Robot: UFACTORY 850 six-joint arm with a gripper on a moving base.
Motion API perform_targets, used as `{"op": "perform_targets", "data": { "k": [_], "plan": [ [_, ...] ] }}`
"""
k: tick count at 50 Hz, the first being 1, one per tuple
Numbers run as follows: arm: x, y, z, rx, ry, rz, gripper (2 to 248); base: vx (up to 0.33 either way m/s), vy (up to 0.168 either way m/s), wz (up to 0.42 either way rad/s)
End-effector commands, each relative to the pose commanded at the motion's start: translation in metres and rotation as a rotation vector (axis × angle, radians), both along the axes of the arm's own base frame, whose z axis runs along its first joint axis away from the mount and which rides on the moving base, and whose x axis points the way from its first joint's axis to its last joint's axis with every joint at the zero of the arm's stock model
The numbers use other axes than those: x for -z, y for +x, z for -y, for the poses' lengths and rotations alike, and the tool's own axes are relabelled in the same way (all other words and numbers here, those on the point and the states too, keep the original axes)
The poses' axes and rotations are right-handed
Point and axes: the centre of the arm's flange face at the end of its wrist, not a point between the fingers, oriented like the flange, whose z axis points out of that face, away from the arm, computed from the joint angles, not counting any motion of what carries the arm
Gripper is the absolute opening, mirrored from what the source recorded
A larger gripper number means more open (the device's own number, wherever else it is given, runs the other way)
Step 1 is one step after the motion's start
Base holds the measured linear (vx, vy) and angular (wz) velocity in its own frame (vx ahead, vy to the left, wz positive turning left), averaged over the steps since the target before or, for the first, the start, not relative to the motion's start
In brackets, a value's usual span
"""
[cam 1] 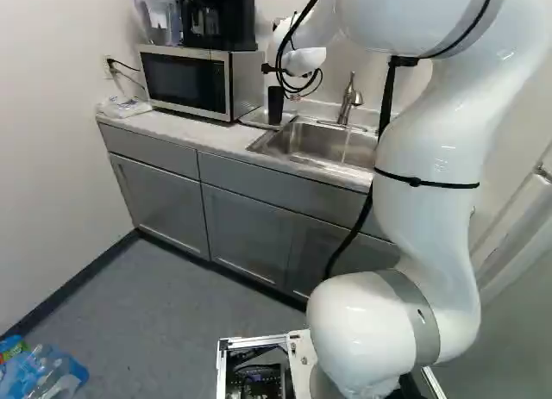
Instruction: Rinse the cup and place it in the tray
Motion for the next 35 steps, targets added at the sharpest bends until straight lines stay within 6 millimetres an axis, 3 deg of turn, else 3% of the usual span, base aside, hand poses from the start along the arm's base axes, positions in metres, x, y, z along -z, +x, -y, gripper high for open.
{"op": "perform_targets", "data": {
  "k": [21,35],
  "plan": [
    [-0.003,-0.043,0.009,0.012,0.0,-0.012,247,0.0,0.0,0.0],
    [-0.005,-0.062,0.025,0.039,0.0,-0.012,247,0.0,0.0,0.0]
  ]
}}
